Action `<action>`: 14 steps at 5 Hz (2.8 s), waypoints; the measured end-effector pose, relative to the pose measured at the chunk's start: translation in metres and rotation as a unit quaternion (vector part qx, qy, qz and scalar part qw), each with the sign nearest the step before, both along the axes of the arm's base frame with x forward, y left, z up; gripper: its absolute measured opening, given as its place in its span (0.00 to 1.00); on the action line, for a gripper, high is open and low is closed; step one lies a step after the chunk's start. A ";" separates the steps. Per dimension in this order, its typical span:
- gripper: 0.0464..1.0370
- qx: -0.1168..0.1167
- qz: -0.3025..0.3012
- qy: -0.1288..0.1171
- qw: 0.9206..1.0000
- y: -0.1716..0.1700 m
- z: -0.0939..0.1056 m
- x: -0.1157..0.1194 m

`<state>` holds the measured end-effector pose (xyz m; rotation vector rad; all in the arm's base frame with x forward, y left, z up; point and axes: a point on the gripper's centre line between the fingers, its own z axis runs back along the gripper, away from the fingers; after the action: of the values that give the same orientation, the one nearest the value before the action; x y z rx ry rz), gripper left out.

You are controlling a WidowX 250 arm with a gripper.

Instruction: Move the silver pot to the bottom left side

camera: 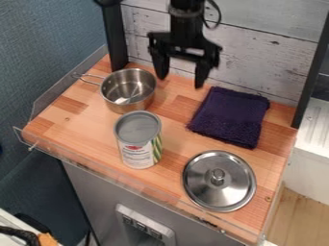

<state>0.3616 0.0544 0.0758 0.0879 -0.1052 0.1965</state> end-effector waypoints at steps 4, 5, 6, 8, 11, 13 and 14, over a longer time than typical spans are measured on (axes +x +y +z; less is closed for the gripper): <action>0.96 0.016 0.073 0.075 0.994 0.053 -0.079 0.017; 0.91 0.009 0.079 0.078 0.994 0.056 -0.081 0.019; 0.62 0.009 0.075 0.075 0.994 0.054 -0.082 0.017; 0.10 0.002 0.111 0.041 0.993 0.052 -0.058 0.013; 0.18 -0.034 0.196 -0.010 0.980 0.073 -0.018 -0.016; 0.75 -0.030 0.161 0.004 0.987 0.069 -0.059 0.002; 0.97 -0.027 0.142 0.005 0.989 0.057 -0.063 0.009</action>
<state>0.3708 0.1111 0.0130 0.0506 -0.0768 0.4840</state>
